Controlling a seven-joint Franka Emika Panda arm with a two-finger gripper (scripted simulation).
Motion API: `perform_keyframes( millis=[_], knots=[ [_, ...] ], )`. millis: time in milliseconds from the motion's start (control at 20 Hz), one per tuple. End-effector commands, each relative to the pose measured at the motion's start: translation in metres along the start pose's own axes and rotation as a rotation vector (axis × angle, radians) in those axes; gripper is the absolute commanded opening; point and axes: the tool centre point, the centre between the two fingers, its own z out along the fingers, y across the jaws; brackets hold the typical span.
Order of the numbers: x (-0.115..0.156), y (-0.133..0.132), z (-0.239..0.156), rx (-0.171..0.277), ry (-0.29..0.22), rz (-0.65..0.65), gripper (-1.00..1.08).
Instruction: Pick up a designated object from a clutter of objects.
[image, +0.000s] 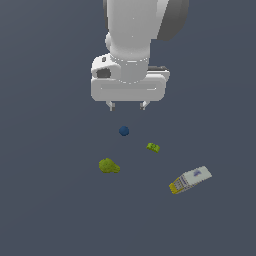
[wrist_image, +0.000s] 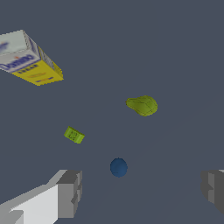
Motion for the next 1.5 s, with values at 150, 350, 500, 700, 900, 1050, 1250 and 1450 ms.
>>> perform_keyframes(
  millis=[150,350,500,700,900,1050,1250,1450],
  knots=[
    [0.000,0.003,-0.001,0.000,0.001,0.000,1.00],
    [0.002,0.015,-0.005,-0.001,0.007,-0.001,1.00],
    [0.002,0.021,-0.008,-0.002,0.009,0.000,1.00],
    [0.002,0.021,-0.007,-0.002,0.009,-0.001,1.00],
    [0.004,0.022,-0.004,-0.002,0.009,-0.015,1.00],
    [0.007,0.023,0.001,-0.002,0.008,-0.037,1.00],
    [0.013,0.026,0.012,-0.001,0.007,-0.083,1.00],
    [0.021,0.030,0.027,0.000,0.006,-0.147,1.00]
  ],
)
